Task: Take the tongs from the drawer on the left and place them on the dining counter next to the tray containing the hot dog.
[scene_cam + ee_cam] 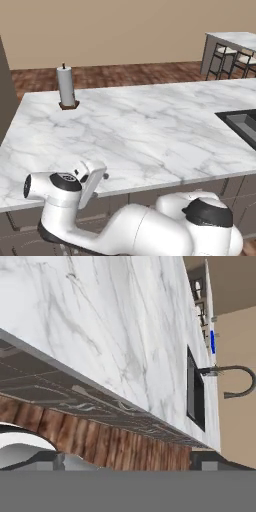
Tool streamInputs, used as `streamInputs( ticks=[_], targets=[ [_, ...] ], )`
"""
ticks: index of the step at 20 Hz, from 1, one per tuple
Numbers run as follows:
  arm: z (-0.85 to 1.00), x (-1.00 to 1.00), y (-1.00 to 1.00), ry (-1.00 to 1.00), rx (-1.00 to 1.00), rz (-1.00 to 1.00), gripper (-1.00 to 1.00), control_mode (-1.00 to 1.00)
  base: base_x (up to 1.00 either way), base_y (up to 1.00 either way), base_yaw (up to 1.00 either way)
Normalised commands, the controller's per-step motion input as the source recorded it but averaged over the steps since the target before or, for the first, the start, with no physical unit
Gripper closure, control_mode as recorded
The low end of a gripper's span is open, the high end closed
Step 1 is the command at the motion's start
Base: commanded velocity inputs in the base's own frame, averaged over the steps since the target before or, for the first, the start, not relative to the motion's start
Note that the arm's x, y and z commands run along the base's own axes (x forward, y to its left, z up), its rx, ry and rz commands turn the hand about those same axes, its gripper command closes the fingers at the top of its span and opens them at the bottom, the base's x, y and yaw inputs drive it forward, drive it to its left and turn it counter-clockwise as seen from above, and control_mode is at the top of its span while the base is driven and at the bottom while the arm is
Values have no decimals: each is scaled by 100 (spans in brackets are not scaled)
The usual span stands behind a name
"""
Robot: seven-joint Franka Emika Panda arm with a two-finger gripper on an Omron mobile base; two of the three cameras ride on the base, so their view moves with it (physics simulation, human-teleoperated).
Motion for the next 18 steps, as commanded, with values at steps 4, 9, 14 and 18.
streamInputs(
  ticks=[4, 9, 14, 18],
  targets=[
    [-45, -19, 0, 0, -7, 2, -100, -100, 0, 0, 0],
    [-44, -15, 2, -7, -6, 0, -100, -100, 0, 0, 0],
    [-42, -25, 14, -8, -6, 0, -100, -100, 0, 0, 0],
    [-29, -15, 13, -3, -7, 0, -100, -100, 0, 0, 0]
  ],
)
